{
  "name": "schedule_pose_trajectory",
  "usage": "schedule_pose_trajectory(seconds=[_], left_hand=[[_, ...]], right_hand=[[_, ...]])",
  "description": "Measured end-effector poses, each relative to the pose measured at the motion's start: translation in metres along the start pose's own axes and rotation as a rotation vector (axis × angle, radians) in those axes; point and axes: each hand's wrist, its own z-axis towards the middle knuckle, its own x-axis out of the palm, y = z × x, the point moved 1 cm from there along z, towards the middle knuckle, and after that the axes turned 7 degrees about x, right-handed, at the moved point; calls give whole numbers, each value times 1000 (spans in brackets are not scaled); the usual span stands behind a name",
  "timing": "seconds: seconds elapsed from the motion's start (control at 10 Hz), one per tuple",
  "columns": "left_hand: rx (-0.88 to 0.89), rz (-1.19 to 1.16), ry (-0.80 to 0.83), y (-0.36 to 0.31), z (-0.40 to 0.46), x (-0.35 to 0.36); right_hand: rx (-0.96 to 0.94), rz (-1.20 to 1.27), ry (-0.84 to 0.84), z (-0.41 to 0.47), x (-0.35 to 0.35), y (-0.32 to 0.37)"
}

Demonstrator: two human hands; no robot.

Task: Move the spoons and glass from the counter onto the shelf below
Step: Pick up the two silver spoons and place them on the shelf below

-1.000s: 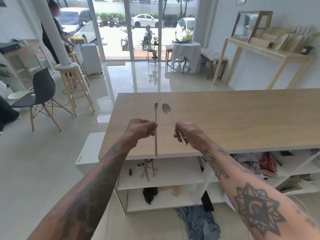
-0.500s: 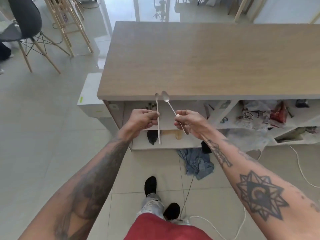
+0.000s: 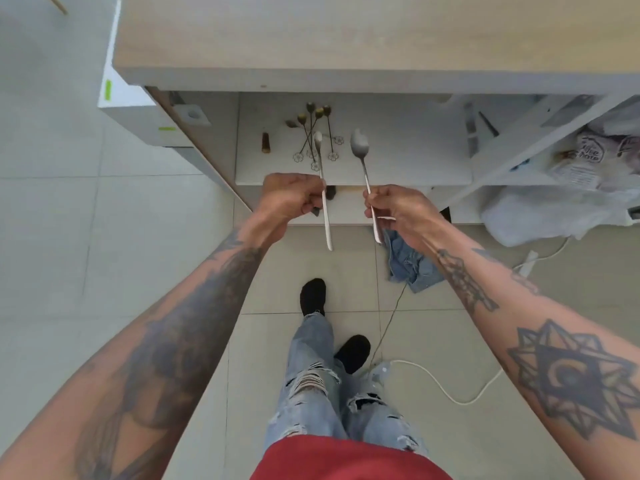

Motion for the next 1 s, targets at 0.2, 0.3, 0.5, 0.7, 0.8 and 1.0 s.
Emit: schedule_pose_trajectory(seconds=[0.2, 0.3, 0.5, 0.7, 0.8, 1.0], left_hand=[[-64, 67, -42, 33, 94, 5], [-89, 87, -88, 46, 143, 7], [-44, 216, -98, 51, 218, 14], [40, 255, -154, 39, 251, 29], [54, 297, -158, 36, 256, 30], [53, 282, -112, 39, 252, 19]], right_hand=[[8, -9, -63, 102, 12, 13], [0, -61, -103, 154, 23, 23], [24, -114, -201, 234, 34, 43], [21, -141, -271, 261, 42, 62], [13, -129, -308, 260, 41, 67], [-66, -311, -283, 247, 29, 70]])
